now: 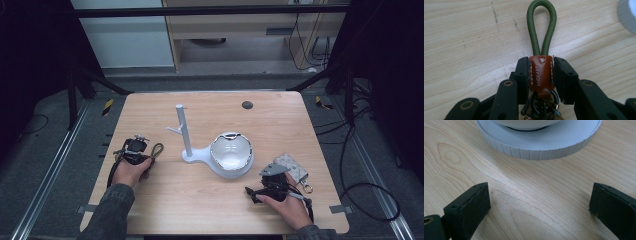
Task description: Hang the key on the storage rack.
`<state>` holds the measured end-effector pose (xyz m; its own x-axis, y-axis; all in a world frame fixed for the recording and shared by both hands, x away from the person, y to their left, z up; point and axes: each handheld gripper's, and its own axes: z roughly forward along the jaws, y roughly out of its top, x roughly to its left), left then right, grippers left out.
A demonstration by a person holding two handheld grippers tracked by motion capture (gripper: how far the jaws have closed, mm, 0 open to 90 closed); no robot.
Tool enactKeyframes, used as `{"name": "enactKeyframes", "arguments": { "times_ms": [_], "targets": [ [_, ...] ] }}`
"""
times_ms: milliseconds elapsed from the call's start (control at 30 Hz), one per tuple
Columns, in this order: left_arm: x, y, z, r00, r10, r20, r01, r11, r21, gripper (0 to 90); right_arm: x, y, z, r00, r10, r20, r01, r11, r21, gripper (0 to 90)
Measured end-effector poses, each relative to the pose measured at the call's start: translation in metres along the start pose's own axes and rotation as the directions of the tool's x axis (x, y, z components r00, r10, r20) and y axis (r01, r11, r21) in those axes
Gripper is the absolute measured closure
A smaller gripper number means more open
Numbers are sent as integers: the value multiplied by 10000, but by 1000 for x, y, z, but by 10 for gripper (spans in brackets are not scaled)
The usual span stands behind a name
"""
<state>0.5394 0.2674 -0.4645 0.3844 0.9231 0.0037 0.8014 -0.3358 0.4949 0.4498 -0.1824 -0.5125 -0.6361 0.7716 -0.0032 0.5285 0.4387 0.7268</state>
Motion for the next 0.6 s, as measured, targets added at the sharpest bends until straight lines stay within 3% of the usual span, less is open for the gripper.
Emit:
{"name": "enactKeyframes", "arguments": {
  "times_ms": [200, 367, 433, 600],
  "targets": [
    [-1, -4, -16, 9995, 300, 140, -291, 9977, -613, 658, 0, 0, 0, 10000, -26, 20, 26, 10000, -3, 34],
    [-5, -9, -35, 9983, 527, 256, -486, 9887, -1416, 660, 0, 0, 0, 10000, -14, 8, 14, 10000, 6, 34],
    [-6, -10, -40, 9977, 607, 286, -558, 9871, -1503, 660, 0, 0, 0, 10000, -39, 19, 39, 10000, -2, 34],
    [-11, -12, -65, 9955, 894, 308, -801, 9706, -2272, 661, 0, 0, 0, 10000, -42, 14, 42, 10000, 6, 32]
  ]
}}
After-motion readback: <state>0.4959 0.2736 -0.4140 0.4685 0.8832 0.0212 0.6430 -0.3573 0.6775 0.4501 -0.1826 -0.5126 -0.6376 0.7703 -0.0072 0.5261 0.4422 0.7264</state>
